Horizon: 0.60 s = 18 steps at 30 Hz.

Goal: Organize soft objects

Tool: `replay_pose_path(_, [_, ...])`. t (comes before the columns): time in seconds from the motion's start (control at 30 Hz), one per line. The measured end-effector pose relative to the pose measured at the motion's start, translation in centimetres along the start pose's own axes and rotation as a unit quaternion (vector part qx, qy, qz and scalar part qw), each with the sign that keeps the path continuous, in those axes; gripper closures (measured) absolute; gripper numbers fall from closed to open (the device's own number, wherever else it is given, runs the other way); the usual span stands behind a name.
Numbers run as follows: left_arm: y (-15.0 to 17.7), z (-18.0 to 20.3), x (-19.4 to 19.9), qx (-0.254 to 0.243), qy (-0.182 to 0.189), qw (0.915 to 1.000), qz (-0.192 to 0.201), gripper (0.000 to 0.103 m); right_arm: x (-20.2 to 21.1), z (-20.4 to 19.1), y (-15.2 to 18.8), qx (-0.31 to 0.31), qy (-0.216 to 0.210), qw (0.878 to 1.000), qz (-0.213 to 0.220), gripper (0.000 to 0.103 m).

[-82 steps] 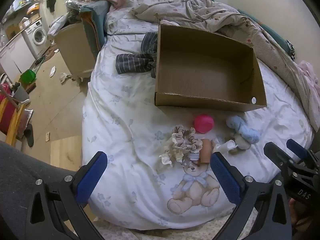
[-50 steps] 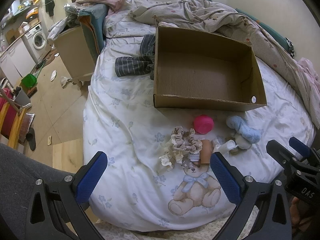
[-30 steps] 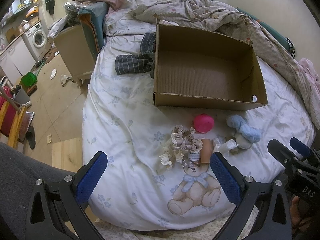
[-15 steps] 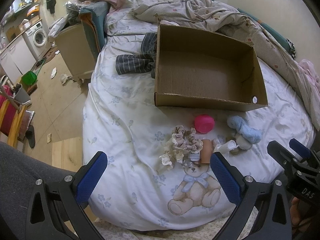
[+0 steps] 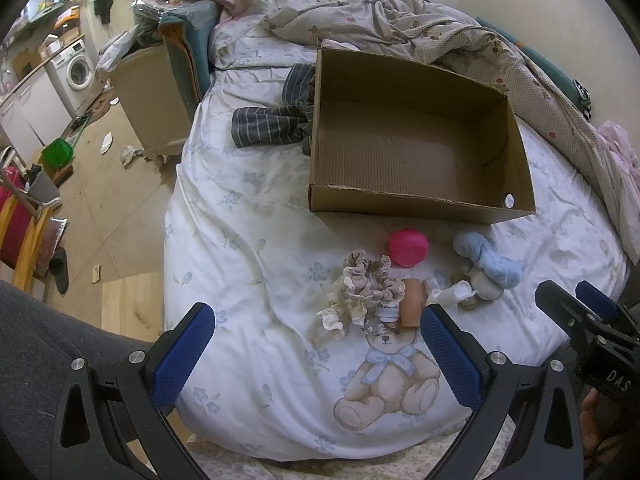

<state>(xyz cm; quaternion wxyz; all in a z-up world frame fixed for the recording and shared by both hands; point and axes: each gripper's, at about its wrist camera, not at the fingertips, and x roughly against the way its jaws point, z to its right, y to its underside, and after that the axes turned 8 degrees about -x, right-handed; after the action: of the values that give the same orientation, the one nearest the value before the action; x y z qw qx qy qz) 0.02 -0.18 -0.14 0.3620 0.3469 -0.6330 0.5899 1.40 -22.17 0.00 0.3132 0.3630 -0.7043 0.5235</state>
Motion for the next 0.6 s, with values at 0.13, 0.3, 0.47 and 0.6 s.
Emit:
replay_pose_path(0.13, [0.0, -0.02, -0.04, 0.001, 0.0, 1.0, -0.001, 0.0, -0.1, -0.01, -0.02, -0.001, -0.001, 1.0, -0.001, 0.0])
replay_pose_path(0.3, [-0.04, -0.06, -0.05, 0.001, 0.001, 1.0, -0.001, 0.0, -0.08, 0.0, -0.02, -0.002, -0.001, 1.0, -0.001, 0.0])
replay_pose_path(0.47, [-0.08, -0.1, -0.09, 0.004, 0.003, 1.0, -0.004, 0.0, -0.14, -0.03, -0.02, -0.005, -0.002, 1.0, -0.003, 0.0])
replay_pose_path(0.6, [-0.76, -0.2, -0.03, 0.006, 0.006, 0.9999, -0.014, 0.0, -0.37, 0.23, -0.61, -0.017, -0.011, 1.0, -0.019, 0.0])
